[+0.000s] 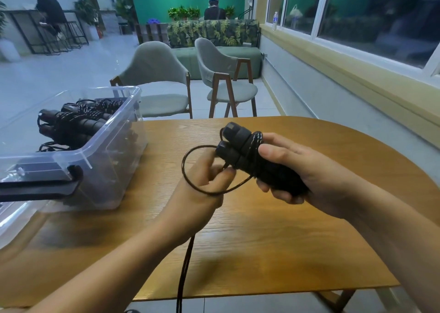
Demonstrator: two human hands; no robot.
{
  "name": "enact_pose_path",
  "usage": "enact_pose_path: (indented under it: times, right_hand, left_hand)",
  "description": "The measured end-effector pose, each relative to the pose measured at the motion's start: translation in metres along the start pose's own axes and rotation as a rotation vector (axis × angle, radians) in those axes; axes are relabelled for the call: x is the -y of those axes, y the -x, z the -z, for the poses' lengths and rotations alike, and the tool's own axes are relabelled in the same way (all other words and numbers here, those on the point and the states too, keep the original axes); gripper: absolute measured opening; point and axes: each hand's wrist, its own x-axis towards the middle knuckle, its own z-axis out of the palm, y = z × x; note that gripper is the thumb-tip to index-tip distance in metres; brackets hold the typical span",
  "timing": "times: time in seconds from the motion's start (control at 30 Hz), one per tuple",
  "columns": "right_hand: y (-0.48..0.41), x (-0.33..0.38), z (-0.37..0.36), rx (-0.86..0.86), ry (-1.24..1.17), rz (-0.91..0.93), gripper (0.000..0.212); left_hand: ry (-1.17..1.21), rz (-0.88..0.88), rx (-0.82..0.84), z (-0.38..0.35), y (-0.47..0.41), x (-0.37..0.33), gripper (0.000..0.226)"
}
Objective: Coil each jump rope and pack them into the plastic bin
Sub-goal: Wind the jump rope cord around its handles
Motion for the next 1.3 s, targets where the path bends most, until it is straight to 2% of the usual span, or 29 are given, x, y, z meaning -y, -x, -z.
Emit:
enact_pose_path:
  times: [0.1,0.23,0.4,0.5,0.83,0.93,1.1,1.3]
  right_hand:
    - [0.001,0.002,0.007,-0.027,-0.01,-0.023,0.038]
    - [0.001,0.003,0.008,-0.038,-0.008,-0.031,0.038]
    - [0.002,0.003,0.006,-0.015,-0.037,-0.029,0.04]
    - [0.002,0.005,0.005,-0.01,-0.049,-0.034,0.041]
    - [0.002,-0.002,-0.007,0.126,-0.275,-0.027,0.044]
    - [-0.001,-0.004,-0.016,0.095,-0.264,0.007,0.04]
    - [-0.004,-0.009,-0.028,-0.131,-0.051,0.02,0.035]
    - [-0.005,-0.019,-0.031,-0.278,0.337,0.06,0.046]
  left_hand:
    - [0.159,0.047,-0.014,0.001,-0.004,-0.012,0.035]
    - [0.328,0.085,-0.057,0.003,-0.001,-0.011,0.023]
    - [0.42,0.084,-0.088,0.005,-0.003,-0.014,0.074]
    - [0.386,0.046,-0.098,0.006,-0.002,-0.014,0.08]
    - [0.152,0.034,-0.258,-0.003,-0.003,-0.008,0.026]
    - [-0.156,-0.054,-0.257,-0.01,0.002,-0.001,0.025]
    - [-0.532,-0.064,-0.187,-0.021,0.011,-0.005,0.022]
    - [-0.796,-0.052,-0.077,-0.024,0.013,0.007,0.019]
